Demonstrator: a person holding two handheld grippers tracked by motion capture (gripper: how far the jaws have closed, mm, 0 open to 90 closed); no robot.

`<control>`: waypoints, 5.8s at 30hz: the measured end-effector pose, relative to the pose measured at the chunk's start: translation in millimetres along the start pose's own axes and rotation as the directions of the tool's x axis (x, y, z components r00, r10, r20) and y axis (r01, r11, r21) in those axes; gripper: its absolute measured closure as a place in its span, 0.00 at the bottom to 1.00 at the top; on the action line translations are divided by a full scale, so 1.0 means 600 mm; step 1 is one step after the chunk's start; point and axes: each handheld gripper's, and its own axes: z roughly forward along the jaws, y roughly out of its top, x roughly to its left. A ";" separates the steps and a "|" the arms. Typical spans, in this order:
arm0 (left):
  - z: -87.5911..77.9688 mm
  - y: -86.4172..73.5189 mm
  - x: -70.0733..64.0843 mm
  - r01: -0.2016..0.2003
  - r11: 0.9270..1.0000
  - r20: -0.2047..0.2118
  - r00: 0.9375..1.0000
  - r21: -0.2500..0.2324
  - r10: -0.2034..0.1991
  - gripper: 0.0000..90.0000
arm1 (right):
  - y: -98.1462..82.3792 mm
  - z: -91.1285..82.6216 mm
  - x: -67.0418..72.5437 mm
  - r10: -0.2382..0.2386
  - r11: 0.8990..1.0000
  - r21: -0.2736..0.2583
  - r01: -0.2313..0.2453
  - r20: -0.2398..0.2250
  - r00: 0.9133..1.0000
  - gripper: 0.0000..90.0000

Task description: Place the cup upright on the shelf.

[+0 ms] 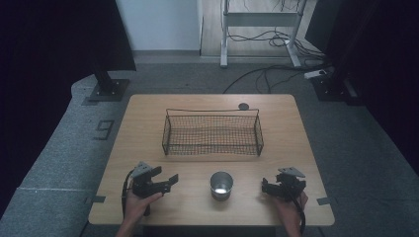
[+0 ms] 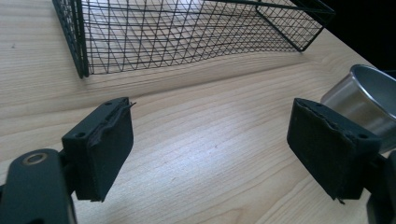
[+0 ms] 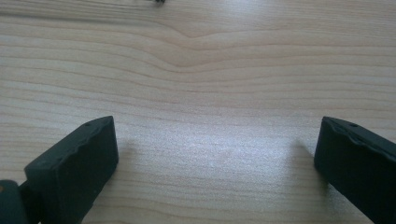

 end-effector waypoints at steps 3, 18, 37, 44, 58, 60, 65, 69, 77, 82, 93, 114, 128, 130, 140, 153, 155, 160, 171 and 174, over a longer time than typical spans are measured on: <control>-0.001 0.001 -0.005 -0.004 1.000 0.007 1.000 0.002 0.004 0.17 | 0.000 0.000 0.000 0.000 1.000 0.000 0.000 0.000 1.000 0.00; 0.002 0.010 -0.036 -0.040 0.999 0.081 0.996 0.031 0.037 0.13 | 0.000 0.000 0.000 -0.001 1.000 0.000 0.001 0.000 1.000 0.00; 0.008 0.021 -0.082 -0.099 0.994 0.149 0.985 0.045 0.091 0.08 | 0.000 0.000 0.000 -0.001 1.000 -0.002 0.001 -0.001 1.000 0.00; 0.020 0.021 -0.101 -0.144 0.988 0.162 0.978 0.062 0.133 0.07 | 0.000 0.000 0.000 -0.002 1.000 -0.002 0.002 -0.001 1.000 0.00; 0.053 0.031 -0.149 -0.205 0.975 0.186 0.965 0.091 0.185 0.05 | 0.000 0.000 0.000 -0.002 1.000 -0.004 0.002 -0.002 1.000 0.01; 0.063 0.032 -0.159 -0.215 0.971 0.186 0.963 0.101 0.194 0.05 | 0.000 -0.001 0.000 -0.002 1.000 -0.005 0.002 -0.003 1.000 0.01; 0.080 0.032 -0.176 -0.231 0.966 0.184 0.961 0.119 0.208 0.05 | 0.000 -0.001 0.000 -0.003 1.000 -0.005 0.003 -0.003 1.000 0.01; 0.088 0.034 -0.185 -0.236 0.964 0.179 0.961 0.122 0.213 0.05 | 0.000 -0.001 0.000 -0.003 1.000 -0.005 0.003 -0.002 1.000 0.01; 0.100 0.034 -0.198 -0.237 0.964 0.173 0.961 0.121 0.214 0.05 | -0.001 -0.001 0.001 -0.001 1.000 -0.007 0.001 0.000 1.000 0.01; 0.112 0.032 -0.208 -0.249 0.961 0.185 0.957 0.122 0.225 0.04 | -0.001 -0.001 0.001 -0.001 1.000 -0.007 0.001 -0.001 1.000 0.01; 0.136 0.026 -0.220 -0.276 0.948 0.162 0.954 0.155 0.252 0.04 | -0.001 -0.001 0.001 -0.001 1.000 -0.007 0.001 0.000 1.000 0.01; 0.173 0.008 -0.233 -0.317 0.939 0.152 0.943 0.137 0.296 0.15 | -0.001 -0.001 0.001 -0.001 1.000 -0.007 0.001 -0.001 1.000 0.01; 0.132 0.036 -0.218 -0.303 0.949 0.154 0.945 0.085 0.288 0.16 | -0.001 -0.001 0.001 -0.001 1.000 -0.006 0.001 -0.002 1.000 0.01; 0.127 0.040 -0.216 -0.297 0.952 0.158 0.946 0.076 0.283 0.16 | -0.001 -0.001 0.001 -0.001 1.000 -0.006 0.001 -0.002 1.000 0.01; 0.109 0.067 -0.202 -0.290 0.955 0.136 0.950 0.054 0.281 0.16 | -0.001 -0.001 0.001 -0.001 1.000 -0.007 0.001 -0.001 1.000 0.01; 0.105 0.094 -0.191 -0.275 0.960 0.130 0.955 0.043 0.268 0.16 | -0.001 -0.001 0.000 -0.001 1.000 -0.006 0.001 -0.002 1.000 0.01; 0.106 0.097 -0.190 -0.272 0.961 0.131 0.955 0.042 0.265 0.16 | -0.001 -0.001 0.001 0.000 1.000 -0.006 0.000 -0.002 1.000 0.01; 0.107 0.104 -0.186 -0.271 0.962 0.123 0.957 0.044 0.264 0.16 | -0.001 -0.001 0.000 -0.001 1.000 -0.006 0.001 -0.002 1.000 0.01; 0.116 0.113 -0.178 -0.256 0.965 0.106 0.962 0.051 0.250 0.16 | -0.001 -0.001 0.000 -0.001 1.000 -0.006 0.001 -0.002 1.000 0.01; 0.115 0.118 -0.178 -0.260 0.964 0.104 0.962 0.047 0.254 0.16 | -0.001 -0.001 0.001 0.000 1.000 -0.006 0.000 -0.002 1.000 0.01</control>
